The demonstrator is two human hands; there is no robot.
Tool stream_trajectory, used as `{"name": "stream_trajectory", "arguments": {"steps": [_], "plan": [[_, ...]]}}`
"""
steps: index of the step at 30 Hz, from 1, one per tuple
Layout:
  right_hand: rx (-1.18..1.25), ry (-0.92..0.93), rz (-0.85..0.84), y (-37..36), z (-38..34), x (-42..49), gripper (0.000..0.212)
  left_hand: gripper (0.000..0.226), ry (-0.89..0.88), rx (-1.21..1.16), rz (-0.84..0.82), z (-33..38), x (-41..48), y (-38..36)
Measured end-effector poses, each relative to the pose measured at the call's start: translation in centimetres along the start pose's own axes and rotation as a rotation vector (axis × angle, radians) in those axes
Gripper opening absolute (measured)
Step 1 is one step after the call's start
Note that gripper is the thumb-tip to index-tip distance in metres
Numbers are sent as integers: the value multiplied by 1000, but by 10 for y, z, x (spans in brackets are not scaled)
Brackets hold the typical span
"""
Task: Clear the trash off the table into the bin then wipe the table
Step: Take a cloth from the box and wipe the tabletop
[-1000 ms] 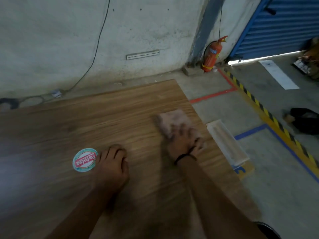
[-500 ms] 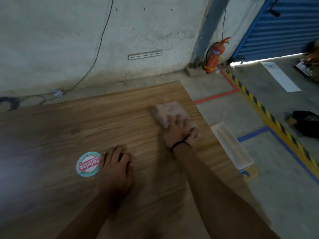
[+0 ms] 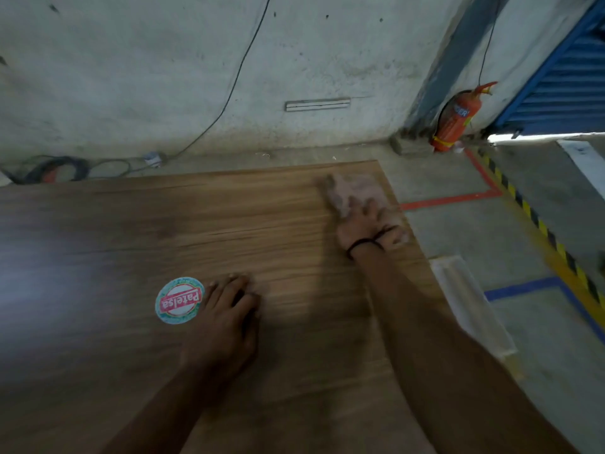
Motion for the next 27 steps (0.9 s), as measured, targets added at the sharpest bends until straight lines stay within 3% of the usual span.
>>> {"name": "stream_trajectory", "arguments": {"steps": [3,5,7,9,13,15,18,21,24,27], "plan": [[-16,403,-71,-44,-63,-59,61,25,-1,-4,3,0,0,0],[-77,552,-108,-54,-73,-68,59,27,-1,3,0,0,-1,0],[-73,476,-128,-46,-54,-25,64,28,-3,5,-4,2,-2,0],[-26,275,-90,-23,-18,33,72,29,0,-1,-1,2,-1,0],[32,-32,17,21,16,90,62,32,24,-3,-2,1,-1,-1],[48,-9,-44,4,-21,89,70,32,27,3,2,0,-2,-3],[-87,336,-132,-49,-101,36,74,34,25,13,-16,-4,-3,-6],[-99,600,-182,-63,-130,-11,60,43,36,36,-39,-5,-4,-6],[-32,507,-170,-43,-88,49,70,42,22,25,-18,0,-2,-2],[-9,189,-58,-2,-19,118,73,41,15,14,-2,2,1,-2]]}}
Point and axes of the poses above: each hand's wrist, its own x-axis towards the middle knuckle, its own y-axis out of the back of the hand, z = x × y, the point moved 2 cm from there along x, towards the middle knuckle, and after that the axes turned 8 degrees about x, right-handed, at the moved point
